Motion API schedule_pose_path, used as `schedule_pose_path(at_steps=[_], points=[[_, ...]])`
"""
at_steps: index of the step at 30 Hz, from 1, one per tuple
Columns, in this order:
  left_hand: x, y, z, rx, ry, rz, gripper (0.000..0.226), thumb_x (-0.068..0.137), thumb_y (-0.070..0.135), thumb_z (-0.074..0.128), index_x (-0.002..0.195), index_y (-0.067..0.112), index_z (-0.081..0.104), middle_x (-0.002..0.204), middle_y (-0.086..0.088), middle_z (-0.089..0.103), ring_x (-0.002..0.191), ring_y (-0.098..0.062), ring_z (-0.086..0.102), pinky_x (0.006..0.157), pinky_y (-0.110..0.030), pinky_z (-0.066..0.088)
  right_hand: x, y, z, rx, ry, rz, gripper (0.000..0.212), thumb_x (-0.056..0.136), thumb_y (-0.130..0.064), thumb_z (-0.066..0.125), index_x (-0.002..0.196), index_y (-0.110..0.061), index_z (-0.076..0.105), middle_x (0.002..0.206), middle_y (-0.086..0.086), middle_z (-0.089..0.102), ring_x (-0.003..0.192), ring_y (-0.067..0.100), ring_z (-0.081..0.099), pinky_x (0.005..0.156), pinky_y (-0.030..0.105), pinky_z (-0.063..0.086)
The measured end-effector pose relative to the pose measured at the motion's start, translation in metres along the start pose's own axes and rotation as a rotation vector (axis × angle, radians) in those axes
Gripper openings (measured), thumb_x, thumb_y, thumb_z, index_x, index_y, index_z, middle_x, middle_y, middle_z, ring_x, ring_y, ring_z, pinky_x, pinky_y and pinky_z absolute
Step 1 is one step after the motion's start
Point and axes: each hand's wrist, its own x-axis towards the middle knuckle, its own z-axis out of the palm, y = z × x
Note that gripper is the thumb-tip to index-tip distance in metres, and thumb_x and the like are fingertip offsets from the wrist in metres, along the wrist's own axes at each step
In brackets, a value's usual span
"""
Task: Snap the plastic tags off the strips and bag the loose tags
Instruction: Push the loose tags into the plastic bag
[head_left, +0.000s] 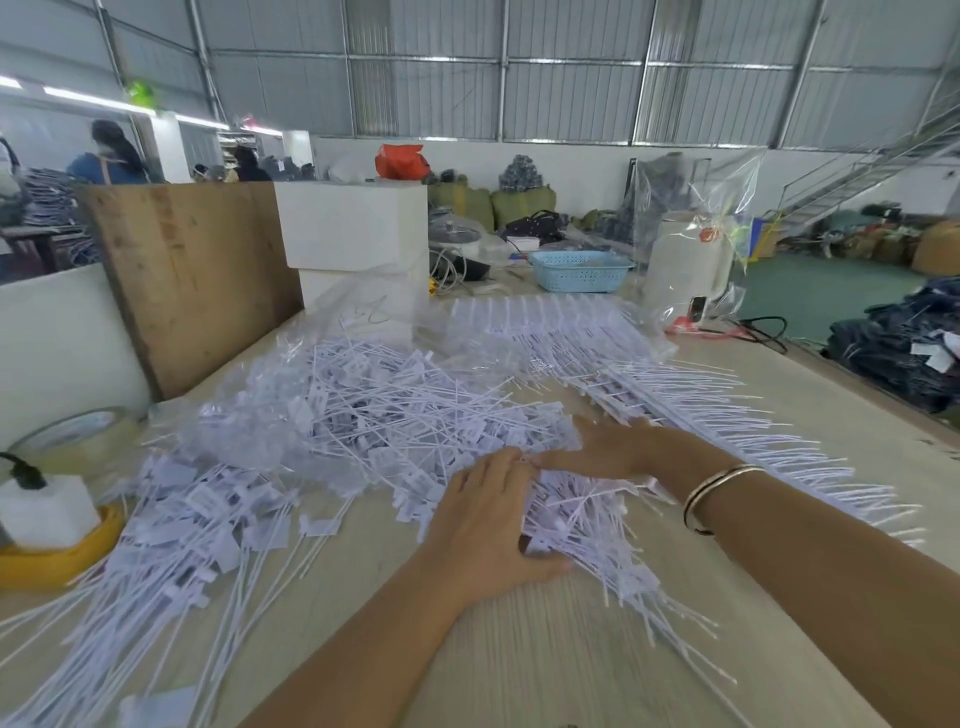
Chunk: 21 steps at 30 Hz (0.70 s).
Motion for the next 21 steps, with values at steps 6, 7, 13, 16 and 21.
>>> schedule_pose_path(at_steps=[6, 7, 13, 16, 21], points=[[0.001, -0.001, 0.001, -0.091, 0.115, -0.188, 0.106, 0.053, 0.079, 0.064, 0.134, 0.021, 0.027, 0.138, 0.006, 0.036, 0.132, -0.013, 0.030, 0.108, -0.027, 0.016, -0.020, -0.017, -0.016, -0.034, -0.304, -0.031, 0.128, 0.064, -0.082, 0.056, 0.139, -0.034, -0.035, 0.160, 0.003, -0.006, 0.147, 0.029, 0.006, 0.116, 0.048, 0.015], [0.001, -0.002, 0.001, -0.087, 0.124, -0.214, 0.106, 0.055, 0.077, 0.065, 0.136, 0.020, 0.026, 0.140, 0.006, 0.034, 0.134, -0.014, 0.028, 0.109, -0.029, 0.017, -0.021, -0.022, -0.012, -0.094, -0.300, -0.037, 0.131, 0.063, -0.081, 0.060, 0.138, -0.034, -0.037, 0.161, 0.004, -0.002, 0.146, 0.029, 0.010, 0.115, 0.048, 0.018], [0.002, -0.011, -0.008, -0.303, -0.204, -0.181, 0.112, 0.060, 0.069, 0.071, 0.144, 0.035, 0.005, 0.155, 0.011, -0.006, 0.142, -0.011, -0.014, 0.117, -0.038, -0.003, -0.020, -0.027, 0.000, -0.158, -0.228, -0.051, 0.131, 0.068, -0.070, 0.067, 0.140, -0.032, -0.035, 0.160, 0.011, 0.009, 0.143, 0.032, 0.022, 0.112, 0.048, 0.027], [0.000, -0.025, -0.019, -0.294, -0.226, -0.130, 0.106, 0.061, 0.071, 0.069, 0.143, 0.046, 0.006, 0.153, 0.022, -0.016, 0.139, -0.002, -0.021, 0.111, -0.034, -0.014, -0.019, -0.023, -0.002, -0.178, -0.212, -0.033, 0.127, 0.071, -0.067, 0.067, 0.141, -0.032, -0.033, 0.159, 0.013, 0.011, 0.141, 0.034, 0.025, 0.110, 0.050, 0.030], [-0.001, -0.028, -0.038, -0.247, -0.036, -0.072, 0.065, 0.078, 0.062, 0.060, 0.133, 0.033, 0.041, 0.144, 0.014, 0.023, 0.134, -0.004, 0.014, 0.107, -0.027, 0.010, -0.017, -0.020, -0.014, -0.185, -0.156, -0.011, 0.111, 0.065, -0.091, 0.040, 0.151, -0.034, -0.002, 0.159, 0.002, 0.014, 0.144, 0.032, 0.018, 0.113, 0.061, 0.010]])
